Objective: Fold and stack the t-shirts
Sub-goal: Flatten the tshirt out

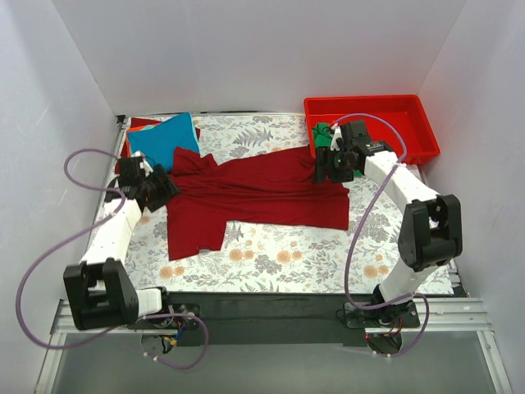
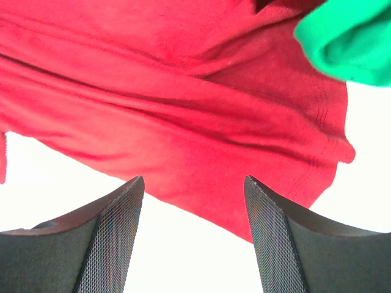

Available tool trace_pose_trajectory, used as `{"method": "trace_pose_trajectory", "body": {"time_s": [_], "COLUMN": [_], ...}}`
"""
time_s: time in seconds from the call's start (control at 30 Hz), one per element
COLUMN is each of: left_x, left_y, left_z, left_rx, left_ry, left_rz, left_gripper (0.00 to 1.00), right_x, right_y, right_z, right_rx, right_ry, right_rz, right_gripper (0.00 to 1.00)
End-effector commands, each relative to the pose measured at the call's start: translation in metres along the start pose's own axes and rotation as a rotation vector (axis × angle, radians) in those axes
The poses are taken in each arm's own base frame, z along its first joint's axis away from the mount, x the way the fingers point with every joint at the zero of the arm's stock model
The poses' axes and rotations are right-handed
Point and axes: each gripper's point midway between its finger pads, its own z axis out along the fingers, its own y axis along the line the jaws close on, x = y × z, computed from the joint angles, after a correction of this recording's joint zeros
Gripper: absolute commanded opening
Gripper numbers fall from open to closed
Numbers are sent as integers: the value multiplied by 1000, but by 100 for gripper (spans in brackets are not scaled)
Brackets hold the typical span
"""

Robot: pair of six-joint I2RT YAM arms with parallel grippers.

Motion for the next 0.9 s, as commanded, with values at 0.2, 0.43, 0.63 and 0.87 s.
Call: {"method": "trace_pose_trajectory", "body": {"time_s": [0.2,0.43,0.63,0.87], "left_x": [75,106,128,122], "left_y": [90,106,121,123], "left_z": [-24,-15,-19,-25], "left_rx": [-400,-468,-511,-525], "left_ry": [-38,-10,-49,-100], "left_rz": [-309,-468,-584,-604], "left_gripper": [54,50,45,43], "right_x": [31,38,49,50], "right_y": [7,5,4,2], "right_z": [-17,-23,-19,-17], "right_rx": [-30,-17,-25,-22], "right_ry": [22,5,22,23], "right_rz": [30,39,51,48], "right_gripper": [73,73,73,73]}}
